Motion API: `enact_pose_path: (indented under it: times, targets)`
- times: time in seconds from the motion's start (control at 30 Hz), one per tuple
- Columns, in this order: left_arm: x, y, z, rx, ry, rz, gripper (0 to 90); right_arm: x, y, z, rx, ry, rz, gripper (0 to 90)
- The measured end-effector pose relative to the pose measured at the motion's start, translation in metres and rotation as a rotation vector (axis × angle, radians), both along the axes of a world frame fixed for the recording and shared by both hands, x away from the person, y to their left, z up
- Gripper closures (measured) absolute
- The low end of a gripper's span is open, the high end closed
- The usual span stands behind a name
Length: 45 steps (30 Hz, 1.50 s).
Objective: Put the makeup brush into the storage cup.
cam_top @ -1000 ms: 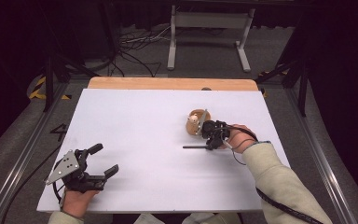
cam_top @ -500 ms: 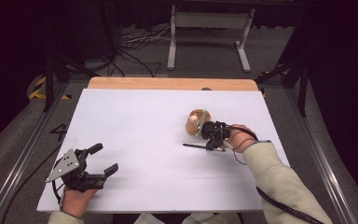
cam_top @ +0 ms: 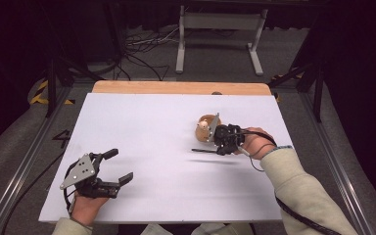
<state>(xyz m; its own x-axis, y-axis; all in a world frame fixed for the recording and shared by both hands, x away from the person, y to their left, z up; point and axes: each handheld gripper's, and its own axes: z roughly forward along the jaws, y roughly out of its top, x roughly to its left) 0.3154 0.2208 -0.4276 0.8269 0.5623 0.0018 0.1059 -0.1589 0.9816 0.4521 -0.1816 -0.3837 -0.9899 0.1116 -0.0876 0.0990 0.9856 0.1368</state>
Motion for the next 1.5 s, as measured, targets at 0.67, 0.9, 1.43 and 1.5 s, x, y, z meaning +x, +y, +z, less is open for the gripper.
enact_pose_path:
  times: [0.67, 0.9, 1.43, 1.5]
  targets:
    - [0.031, -0.061, 0.013, 0.014, 0.080, -0.219, 8.5, -0.046, 0.032, 0.055, 0.002, -0.055, 0.129, 83.8]
    - [0.036, -0.079, 0.015, 0.020, 0.069, -0.290, 9.9, -0.058, 0.044, 0.064, 0.002, -0.057, 0.180, 83.8]
    - [0.036, -0.107, 0.018, 0.072, 0.068, -0.393, 23.5, -0.074, 0.062, 0.076, 0.012, -0.054, 0.244, 83.8]
    - [0.035, -0.110, 0.018, 0.086, 0.059, -0.406, 26.6, -0.075, 0.064, 0.076, 0.022, -0.053, 0.247, 83.7]
